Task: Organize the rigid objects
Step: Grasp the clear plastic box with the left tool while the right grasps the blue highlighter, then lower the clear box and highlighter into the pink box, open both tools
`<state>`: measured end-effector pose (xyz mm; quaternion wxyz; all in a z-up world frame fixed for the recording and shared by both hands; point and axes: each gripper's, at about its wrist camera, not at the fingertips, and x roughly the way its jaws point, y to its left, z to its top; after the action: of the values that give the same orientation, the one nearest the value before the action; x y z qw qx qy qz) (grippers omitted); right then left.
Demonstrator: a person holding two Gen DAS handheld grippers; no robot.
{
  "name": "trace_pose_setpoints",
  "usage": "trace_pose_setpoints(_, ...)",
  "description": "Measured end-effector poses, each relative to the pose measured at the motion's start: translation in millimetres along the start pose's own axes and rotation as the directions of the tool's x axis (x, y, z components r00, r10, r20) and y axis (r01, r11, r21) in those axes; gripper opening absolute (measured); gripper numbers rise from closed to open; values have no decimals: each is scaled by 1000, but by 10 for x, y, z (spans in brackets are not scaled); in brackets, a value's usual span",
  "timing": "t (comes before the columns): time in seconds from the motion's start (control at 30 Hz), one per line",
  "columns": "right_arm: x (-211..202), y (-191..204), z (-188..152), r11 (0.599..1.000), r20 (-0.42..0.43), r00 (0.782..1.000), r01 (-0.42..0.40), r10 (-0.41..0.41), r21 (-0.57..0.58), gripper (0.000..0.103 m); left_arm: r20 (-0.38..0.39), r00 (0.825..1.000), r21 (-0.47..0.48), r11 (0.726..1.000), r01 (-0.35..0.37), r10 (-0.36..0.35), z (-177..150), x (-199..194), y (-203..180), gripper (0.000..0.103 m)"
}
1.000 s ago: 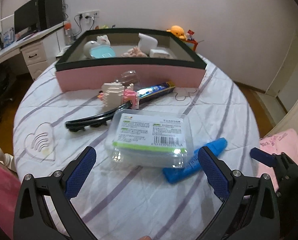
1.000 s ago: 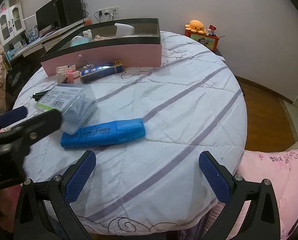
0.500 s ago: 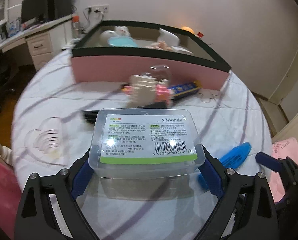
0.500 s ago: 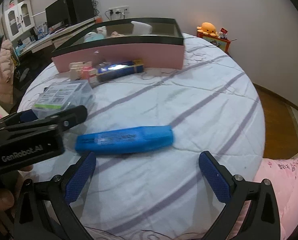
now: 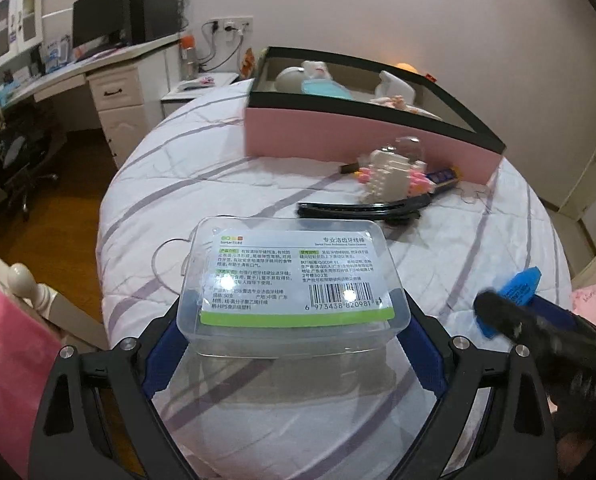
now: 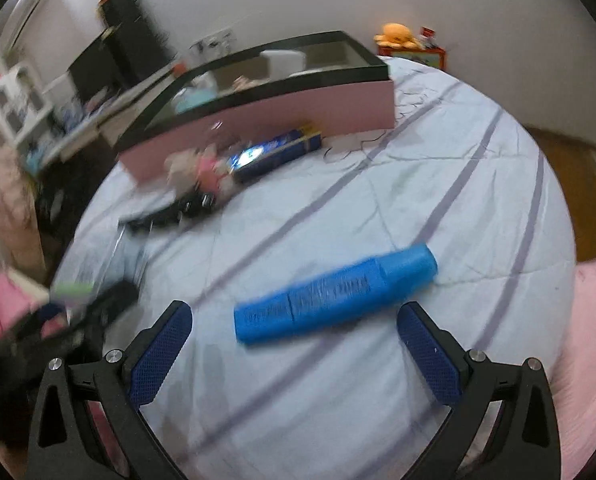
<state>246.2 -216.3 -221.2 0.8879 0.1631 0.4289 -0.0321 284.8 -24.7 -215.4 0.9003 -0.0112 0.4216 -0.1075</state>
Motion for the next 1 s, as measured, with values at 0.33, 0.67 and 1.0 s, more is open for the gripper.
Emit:
trace_pose_setpoints(0.33, 43, 72, -33, 981, 92, 986, 149, -138, -128, 51, 10, 1000, 5, 1000, -3, 3, -6, 2, 21, 95)
trace_pose_setpoints(0.67, -42, 61, -75, 981, 78, 996, 57, -44, -184, 25, 32, 999, 17, 1000, -13, 12, 5, -58, -39, 95)
trace_pose_setpoints(1.0, -241, 72, 68, 986, 96, 993, -56, 72, -156, 25, 74, 997, 18, 1000, -17, 16, 156, -208, -55, 95)
